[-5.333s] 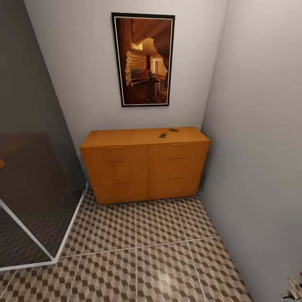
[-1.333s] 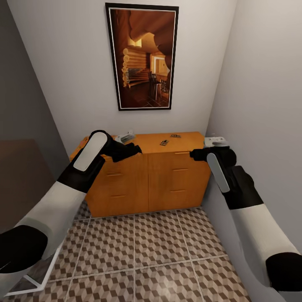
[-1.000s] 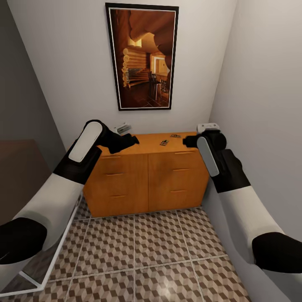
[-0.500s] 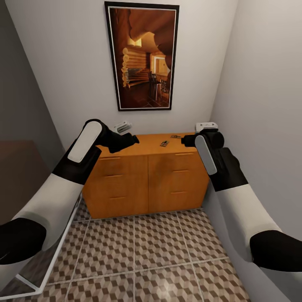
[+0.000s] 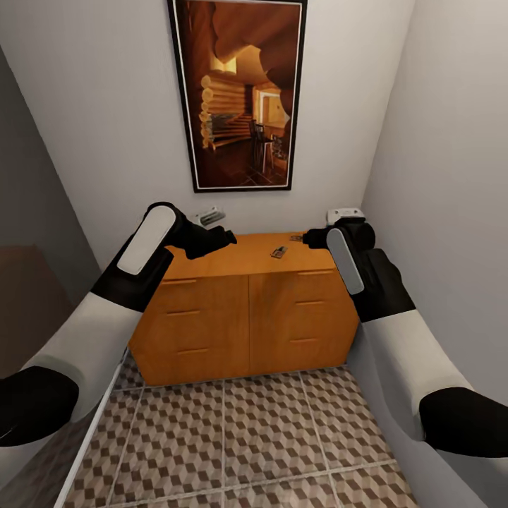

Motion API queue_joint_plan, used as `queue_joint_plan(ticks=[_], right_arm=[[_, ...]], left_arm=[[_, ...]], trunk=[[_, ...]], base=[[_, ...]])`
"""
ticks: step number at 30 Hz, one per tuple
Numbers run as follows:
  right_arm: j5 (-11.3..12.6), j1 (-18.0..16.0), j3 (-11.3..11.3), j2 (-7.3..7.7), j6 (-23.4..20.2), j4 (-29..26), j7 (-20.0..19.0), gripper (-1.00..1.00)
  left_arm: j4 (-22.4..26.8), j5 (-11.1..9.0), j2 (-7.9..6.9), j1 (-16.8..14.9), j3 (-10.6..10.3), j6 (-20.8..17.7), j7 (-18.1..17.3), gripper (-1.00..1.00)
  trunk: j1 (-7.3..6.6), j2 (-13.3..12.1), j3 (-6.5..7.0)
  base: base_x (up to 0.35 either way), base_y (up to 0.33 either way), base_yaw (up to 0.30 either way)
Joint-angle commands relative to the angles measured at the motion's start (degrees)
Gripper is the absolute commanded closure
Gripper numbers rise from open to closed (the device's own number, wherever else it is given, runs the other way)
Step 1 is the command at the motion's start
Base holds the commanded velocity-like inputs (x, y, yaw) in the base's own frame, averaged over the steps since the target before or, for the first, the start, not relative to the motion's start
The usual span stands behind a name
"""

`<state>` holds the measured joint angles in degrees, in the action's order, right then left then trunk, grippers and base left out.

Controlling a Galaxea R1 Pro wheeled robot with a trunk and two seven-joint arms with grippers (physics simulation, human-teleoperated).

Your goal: Take the four mousetraps from the cabinet in the bathroom and place them on the bathroom floor. Make sure all four end up on the same floor surface, and ensure that at least two of them are either under or directly next to the same bathroom sink.

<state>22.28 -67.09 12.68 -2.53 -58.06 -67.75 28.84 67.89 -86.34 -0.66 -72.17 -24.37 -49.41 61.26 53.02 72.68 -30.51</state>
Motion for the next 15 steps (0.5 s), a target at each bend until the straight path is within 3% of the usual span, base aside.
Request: queue_joint_plan(ticks=[1,3,6,15], right_arm=[[1.30,-0.06,0.07,0.03,-0.12,0.29,0.60,-1.00],[2.97,-0.06,-0.02,0.11,-0.12,1.69,0.60,-1.00],[3.58,-0.06,-0.07,0.18,-0.12,2.79,0.60,-1.00],[3.99,-0.08,-0.03,0.46,-0.28,7.22,0.68,-1.00]], left_arm=[[0.06,-0.50,-0.07,-0.07,-0.71,-0.05,0.58,-1.00],[-0.16,-0.51,-0.09,-0.06,-1.95,-0.06,0.61,-1.00],[-1.05,-0.50,0.12,-0.05,-2.69,-0.07,0.61,-1.00],[-2.16,-0.62,0.56,0.00,-5.21,-0.11,0.53,-1.00]], trunk=[[0.04,0.03,-0.06],[0.04,0.03,-0.06],[0.04,0.03,-0.06],[0.04,0.03,-0.06]], base=[[0.332,0.000,0.000],[0.333,0.000,0.000],[0.333,0.000,0.000],[0.333,0.000,0.000]])
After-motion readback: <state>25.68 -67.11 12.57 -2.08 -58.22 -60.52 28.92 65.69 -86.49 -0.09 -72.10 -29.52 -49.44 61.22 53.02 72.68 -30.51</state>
